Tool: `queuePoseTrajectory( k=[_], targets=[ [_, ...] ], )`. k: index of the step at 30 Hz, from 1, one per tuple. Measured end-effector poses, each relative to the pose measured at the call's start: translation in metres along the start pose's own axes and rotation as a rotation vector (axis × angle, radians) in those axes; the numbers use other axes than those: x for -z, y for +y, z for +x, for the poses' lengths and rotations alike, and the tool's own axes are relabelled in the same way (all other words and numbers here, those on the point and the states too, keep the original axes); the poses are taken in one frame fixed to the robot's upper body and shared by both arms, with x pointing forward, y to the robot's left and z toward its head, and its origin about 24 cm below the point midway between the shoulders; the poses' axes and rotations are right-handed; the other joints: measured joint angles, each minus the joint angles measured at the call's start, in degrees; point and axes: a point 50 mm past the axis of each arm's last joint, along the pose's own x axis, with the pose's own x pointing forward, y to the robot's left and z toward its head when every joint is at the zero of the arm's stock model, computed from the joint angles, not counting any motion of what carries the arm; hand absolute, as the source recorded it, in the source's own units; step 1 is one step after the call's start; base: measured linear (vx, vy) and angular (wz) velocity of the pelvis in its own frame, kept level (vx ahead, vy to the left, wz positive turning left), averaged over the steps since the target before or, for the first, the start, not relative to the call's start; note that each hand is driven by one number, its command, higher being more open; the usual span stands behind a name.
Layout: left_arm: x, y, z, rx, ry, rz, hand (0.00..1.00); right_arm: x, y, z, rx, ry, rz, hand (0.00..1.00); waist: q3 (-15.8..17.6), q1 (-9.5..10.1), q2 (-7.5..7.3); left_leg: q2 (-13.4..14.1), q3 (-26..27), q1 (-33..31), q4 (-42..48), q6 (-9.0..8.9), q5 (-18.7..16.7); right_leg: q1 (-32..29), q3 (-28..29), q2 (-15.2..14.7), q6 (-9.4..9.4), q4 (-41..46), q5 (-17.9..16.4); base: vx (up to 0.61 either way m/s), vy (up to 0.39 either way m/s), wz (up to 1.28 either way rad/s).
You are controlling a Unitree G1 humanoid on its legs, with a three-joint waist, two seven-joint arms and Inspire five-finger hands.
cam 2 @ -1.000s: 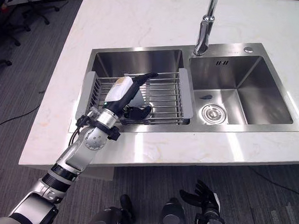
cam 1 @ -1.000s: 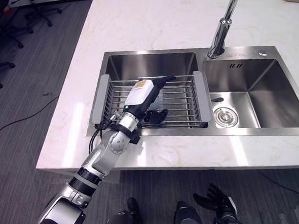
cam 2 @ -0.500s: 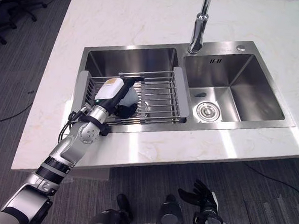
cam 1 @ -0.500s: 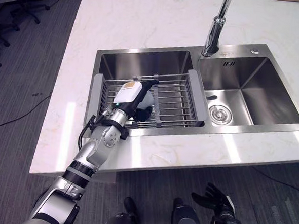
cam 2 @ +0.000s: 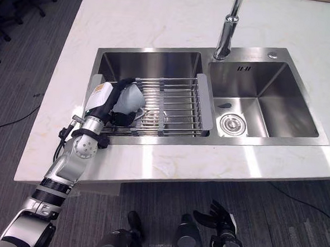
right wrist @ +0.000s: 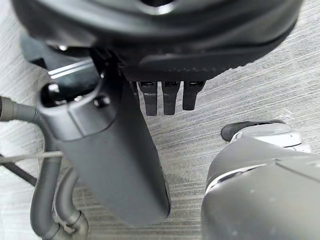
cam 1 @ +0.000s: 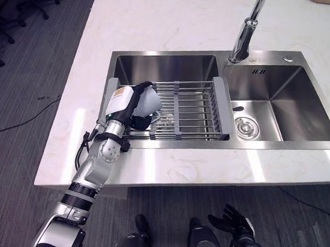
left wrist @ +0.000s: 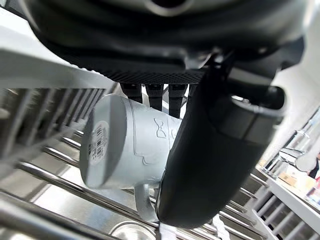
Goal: Walk over to the sink, pick up the cup, carry it to the dishwasher, place the cup inside the dishwasher, then close the dishwasher door
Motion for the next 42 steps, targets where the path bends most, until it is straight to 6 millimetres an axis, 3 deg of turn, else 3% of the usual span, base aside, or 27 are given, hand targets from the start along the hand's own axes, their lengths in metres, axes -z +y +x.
queuePoseTrajectory(
  k=[4,5,12,17,24,29,32,33,42],
  targets=[
    [0.002,0.001,0.0,0.014,0.02,0.003,0.9,-0.003,0.001,0.001,-0.005,-0.004,-0.006,0.9,0.01,0.41,-0.02,0.03,-0.2,-0.11,-0.01,-0.03,0.12,0.0,-0.23,0.0,-0.02,0.01,-0.05,0.0,-0.003,0.02],
    [0.003,0.0,0.0,0.021,0.022,0.004,0.3,-0.003,0.001,0.001,-0.006,-0.003,-0.008,0.9,0.01,0.42,-0.02,0.03,-0.21,-0.11,-0.01,-0.03,0.12,0.0,-0.25,0.0,-0.03,0.01,-0.06,0.0,0.0,0.0],
    [-0.002,0.001,0.005,0.063,-0.013,0.057,0.3,-0.004,0.005,0.003,-0.028,0.001,-0.034,0.9,0.1,0.62,-0.21,0.02,-0.43,-0.22,-0.29,-0.07,0.29,-0.01,-0.47,-0.01,-0.03,-0.13,-0.06,0.0,-0.002,0.01],
    [-0.018,0.006,0.016,0.124,-0.11,0.143,0.3,-0.01,0.008,0.005,-0.037,-0.016,-0.035,0.9,0.04,0.12,-0.34,-0.24,-0.35,-0.03,-1.37,-0.05,0.65,0.06,-0.38,-0.01,0.23,-0.91,0.17,0.02,0.001,-0.01],
    [-0.027,0.002,0.018,0.144,-0.151,0.106,0.3,-0.016,0.009,0.007,-0.039,-0.034,-0.034,0.9,-0.04,-0.95,-0.54,-0.47,-0.32,0.8,-1.78,-0.1,0.6,1.06,-0.26,-0.07,0.39,-1.66,0.48,0.04,0.003,-0.01],
    [-0.038,-0.002,-0.002,0.074,-0.175,-0.125,0.3,-0.014,0.008,0.006,-0.033,-0.029,-0.029,0.9,-0.05,-0.79,-0.57,-0.52,0.14,1.33,-2.07,-0.03,0.53,1.24,0.37,0.0,0.27,-1.92,0.76,0.0,0.005,-0.06],
    [-0.049,-0.007,-0.018,0.008,-0.192,-0.326,0.3,-0.01,0.006,0.004,-0.025,-0.021,-0.028,0.9,-0.07,-0.09,-0.58,-0.48,0.86,2.0,-2.25,0.04,0.45,1.78,1.2,0.22,0.14,-2.92,1.36,-0.02,0.021,-0.15],
    [-0.055,-0.009,-0.03,-0.027,-0.201,-0.474,0.3,-0.006,0.004,0.002,-0.018,-0.012,-0.028,0.9,-0.11,-0.01,-0.59,-0.47,1.27,2.68,-2.44,0.13,0.38,2.55,1.59,0.38,0.11,-4.0,1.93,-0.04,0.028,-0.12],
    [-0.065,0.0,-0.055,-0.173,-0.224,-0.819,0.3,0.0,0.001,-0.001,0.008,-0.001,-0.014,0.9,-0.77,0.61,-1.01,-0.65,4.61,4.52,-3.71,0.52,0.27,3.19,4.84,0.83,1.06,-6.85,4.32,-0.01,0.032,-0.2]
  ],
)
